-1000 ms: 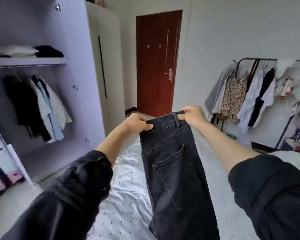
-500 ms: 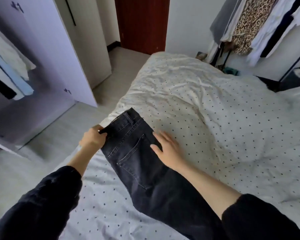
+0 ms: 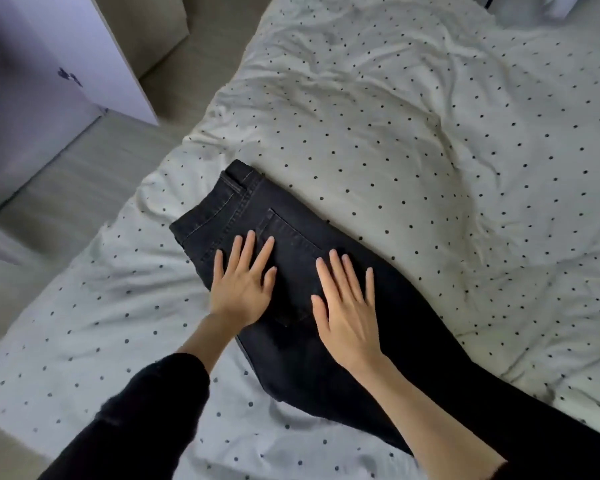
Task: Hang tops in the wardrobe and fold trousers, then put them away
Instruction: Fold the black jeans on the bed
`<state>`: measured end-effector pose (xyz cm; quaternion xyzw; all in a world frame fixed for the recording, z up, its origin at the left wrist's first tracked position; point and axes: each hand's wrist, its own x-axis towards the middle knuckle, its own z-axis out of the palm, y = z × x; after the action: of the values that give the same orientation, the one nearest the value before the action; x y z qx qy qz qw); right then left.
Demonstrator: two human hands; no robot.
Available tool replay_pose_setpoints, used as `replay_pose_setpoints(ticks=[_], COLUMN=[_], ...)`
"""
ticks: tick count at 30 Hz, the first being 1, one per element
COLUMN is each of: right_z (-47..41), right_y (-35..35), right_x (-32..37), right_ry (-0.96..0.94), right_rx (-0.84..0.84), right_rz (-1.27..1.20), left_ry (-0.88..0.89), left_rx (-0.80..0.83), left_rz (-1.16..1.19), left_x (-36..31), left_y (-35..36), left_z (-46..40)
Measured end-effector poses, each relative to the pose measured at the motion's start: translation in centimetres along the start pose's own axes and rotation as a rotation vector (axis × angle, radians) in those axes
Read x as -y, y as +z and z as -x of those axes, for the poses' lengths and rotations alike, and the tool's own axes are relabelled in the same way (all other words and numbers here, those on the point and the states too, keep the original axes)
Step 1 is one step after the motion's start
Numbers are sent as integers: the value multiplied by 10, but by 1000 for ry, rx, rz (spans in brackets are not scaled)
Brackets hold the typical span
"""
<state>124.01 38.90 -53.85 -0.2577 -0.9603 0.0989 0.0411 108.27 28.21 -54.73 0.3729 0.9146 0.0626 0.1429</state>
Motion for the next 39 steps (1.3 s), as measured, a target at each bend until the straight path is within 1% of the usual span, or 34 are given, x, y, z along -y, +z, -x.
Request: replay_pose_setpoints(ticks=[1, 3, 6, 7, 9, 11, 13, 15, 17, 19, 21, 23, 27, 29, 33, 35, 36, 38, 39], right_z=[14, 37, 51, 52, 60, 85, 124, 172, 216, 247, 279, 310, 363, 394, 433, 438, 447, 454, 460], right_y=[7, 18, 25, 24, 22, 22, 24, 24, 24, 22, 22, 21, 16, 13, 8, 5, 2, -4, -8], right_x=[-8, -18, -20, -21, -27, -40, -57, -91, -131, -166, -205, -248, -320, -357, -406, -416, -424, -431, -436], right_ry=[28, 25, 38, 41, 76, 170, 262, 364, 428, 463, 544, 597, 530, 546, 589, 658, 728, 860, 937], right_rx=[-8, 28, 56, 60, 66, 71, 109, 177, 238, 325, 391, 423, 379, 351, 295, 216, 176, 81, 12], right_rz=[5, 28, 21, 11, -27, -66, -68, -52, -11, 17, 32, 22, 57, 63, 73, 60, 34, -74, -193], left_ry=[-5, -28, -71, -38, 137, 299, 334, 363, 386, 368, 357, 368, 355, 363, 470, 490, 499, 518, 532], left_rx=[27, 54, -11, -56, -113, -68, 2, 64, 106, 109, 114, 141, 207, 254, 315, 340, 357, 385, 408], left_rz=[-6, -58, -119, -119, -141, -168, -192, -245, -299, -325, -340, -365, -386, -382, -351, -352, -359, -393, -413], left_x=[1, 1, -18, -29, -55, -86, -111, -140, -165, -183, -206, -237, -311, -357, -424, -447, -463, -480, -488], left_y=[7, 12, 12, 13, 18, 29, 42, 59, 77, 90, 106, 128, 189, 220, 264, 271, 276, 281, 281], left_z=[-5, -8, 7, 17, 42, 66, 86, 106, 121, 129, 136, 146, 168, 189, 227, 239, 248, 257, 261])
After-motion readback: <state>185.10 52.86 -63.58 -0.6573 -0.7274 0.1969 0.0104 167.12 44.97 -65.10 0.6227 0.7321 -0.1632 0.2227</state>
